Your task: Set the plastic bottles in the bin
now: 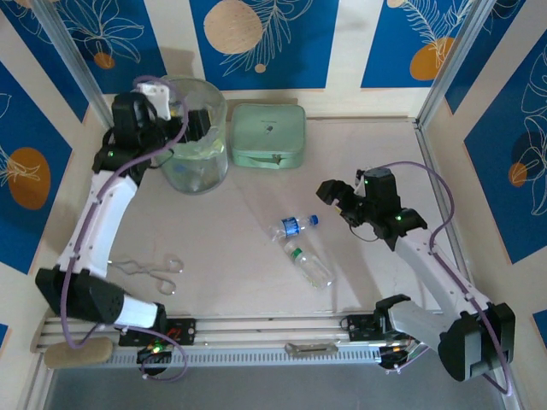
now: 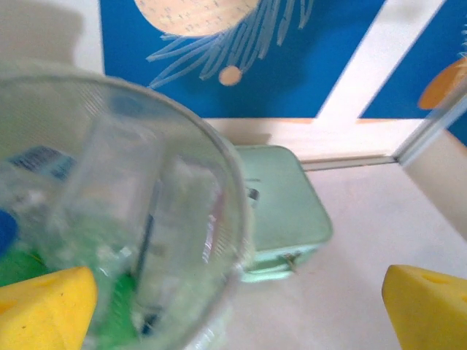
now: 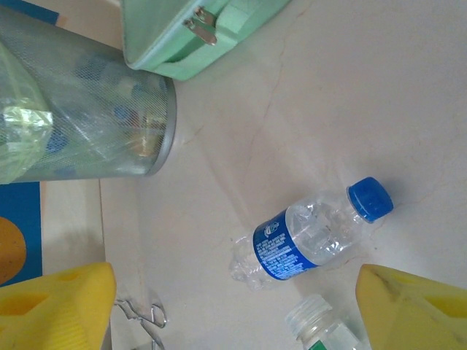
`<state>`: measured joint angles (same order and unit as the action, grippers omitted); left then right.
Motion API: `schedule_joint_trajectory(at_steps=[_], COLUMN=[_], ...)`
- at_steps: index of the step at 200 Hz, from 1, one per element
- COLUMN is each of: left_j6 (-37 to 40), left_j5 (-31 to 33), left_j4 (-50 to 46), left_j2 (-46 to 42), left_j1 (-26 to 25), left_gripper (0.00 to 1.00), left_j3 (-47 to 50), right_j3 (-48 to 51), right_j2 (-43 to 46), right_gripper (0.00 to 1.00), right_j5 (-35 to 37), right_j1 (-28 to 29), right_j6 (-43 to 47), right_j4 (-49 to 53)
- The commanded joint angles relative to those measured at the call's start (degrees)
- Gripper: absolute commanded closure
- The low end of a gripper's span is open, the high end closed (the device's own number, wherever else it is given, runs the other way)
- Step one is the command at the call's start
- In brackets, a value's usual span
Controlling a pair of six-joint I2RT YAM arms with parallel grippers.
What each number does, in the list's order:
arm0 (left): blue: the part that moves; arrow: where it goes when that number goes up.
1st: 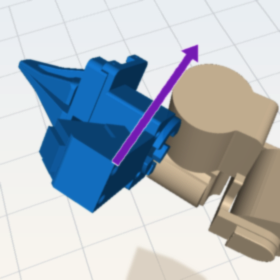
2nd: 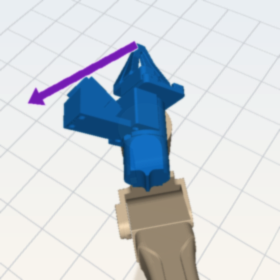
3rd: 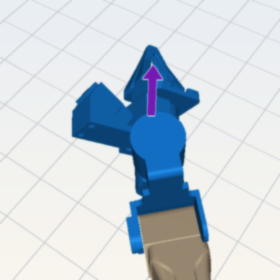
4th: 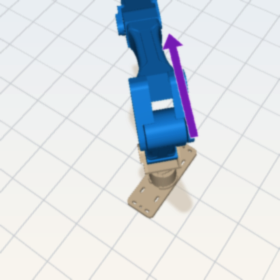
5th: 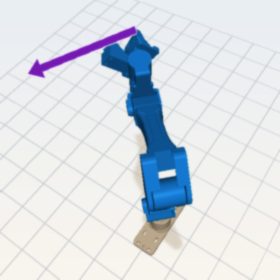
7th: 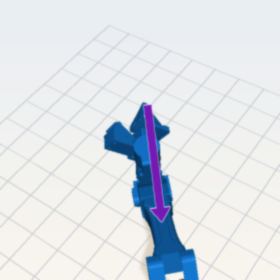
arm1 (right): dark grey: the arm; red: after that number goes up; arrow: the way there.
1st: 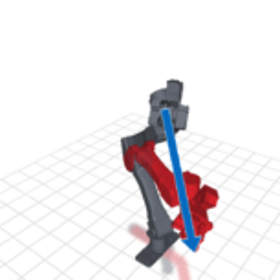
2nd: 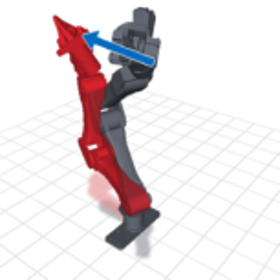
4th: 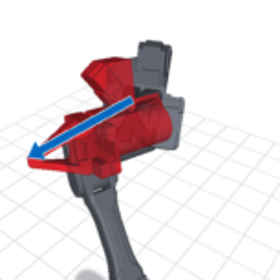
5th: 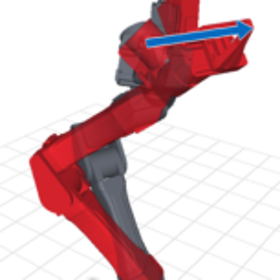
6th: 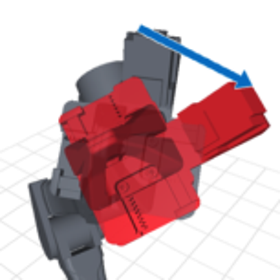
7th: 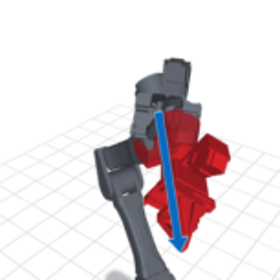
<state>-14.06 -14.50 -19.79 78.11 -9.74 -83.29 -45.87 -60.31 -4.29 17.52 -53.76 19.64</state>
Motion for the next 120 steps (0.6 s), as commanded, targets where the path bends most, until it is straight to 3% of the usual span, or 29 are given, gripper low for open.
schedule_joint_trajectory(at_steps=[1, 48, 74, 120], left_j6=[-8.2, -12.26, -13.07, -20.9], left_j5=[-5.06, -2.11, 1.58, -0.18], left_j4=[11.29, 13.31, 13.18, 23.76], left_j2=[-5.98, -16.43, -20.51, -19.92], left_j1=[-2.36, -8.96, -11.98, -15.66], left_gripper=[0.0, 0.0, 0.0, 0.0], left_j3=[10.06, 26.66, 33.83, 46.31], right_j3=[1.45, 0.75, 1.19, 4.05], right_j2=[-2.54, -11.43, -13.37, -17.14], right_gripper=[0.14, 0.14, 0.12, 0.11], right_j5=[1.02, 1.58, 6.97, 11.09], right_j1=[1.79, 7.2, 11.89, 14.65], right_j6=[-4.24, -8.06, -10.59, -17.42], right_j4=[-2.69, -3.95, -3.77, -7.3])
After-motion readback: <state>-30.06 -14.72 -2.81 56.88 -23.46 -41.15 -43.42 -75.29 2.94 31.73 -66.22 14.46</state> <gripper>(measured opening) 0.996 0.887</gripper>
